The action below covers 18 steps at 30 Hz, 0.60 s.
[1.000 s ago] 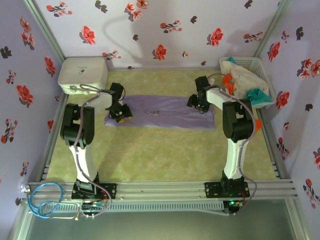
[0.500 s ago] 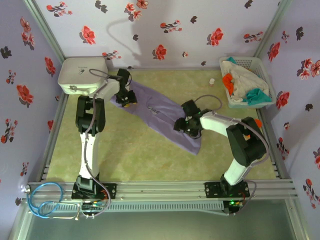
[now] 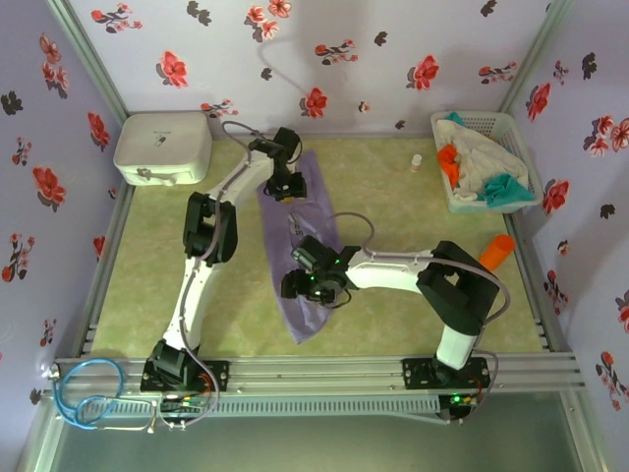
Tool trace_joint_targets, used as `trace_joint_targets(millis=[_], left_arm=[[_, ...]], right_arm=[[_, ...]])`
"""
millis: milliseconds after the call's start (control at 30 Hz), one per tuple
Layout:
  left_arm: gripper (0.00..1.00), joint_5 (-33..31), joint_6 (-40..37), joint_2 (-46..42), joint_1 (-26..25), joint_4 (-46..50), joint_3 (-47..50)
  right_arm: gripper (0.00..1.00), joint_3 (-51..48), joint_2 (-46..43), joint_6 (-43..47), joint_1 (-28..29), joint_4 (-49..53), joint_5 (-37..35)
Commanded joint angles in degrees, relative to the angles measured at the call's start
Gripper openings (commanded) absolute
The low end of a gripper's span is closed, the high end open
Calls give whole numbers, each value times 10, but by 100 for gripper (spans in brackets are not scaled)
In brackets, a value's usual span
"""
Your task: Fold and stack the t-shirts
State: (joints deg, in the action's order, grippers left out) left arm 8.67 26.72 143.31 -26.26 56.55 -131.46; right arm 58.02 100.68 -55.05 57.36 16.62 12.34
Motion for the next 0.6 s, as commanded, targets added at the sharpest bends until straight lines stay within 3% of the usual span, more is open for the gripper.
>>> trace_joint_targets(millis=[0,233,567], left_arm=[[36,-6,-25,-32,16,38,-1],[37,-9,-30,-175,53,3,116],[47,-3,4,-436,86,-166,467]], right_arm=[[78,24,-33,40,-5,140,-76],[85,90,-77,120,-56,218,-129],[86,246,16,251,-152,182,-120]])
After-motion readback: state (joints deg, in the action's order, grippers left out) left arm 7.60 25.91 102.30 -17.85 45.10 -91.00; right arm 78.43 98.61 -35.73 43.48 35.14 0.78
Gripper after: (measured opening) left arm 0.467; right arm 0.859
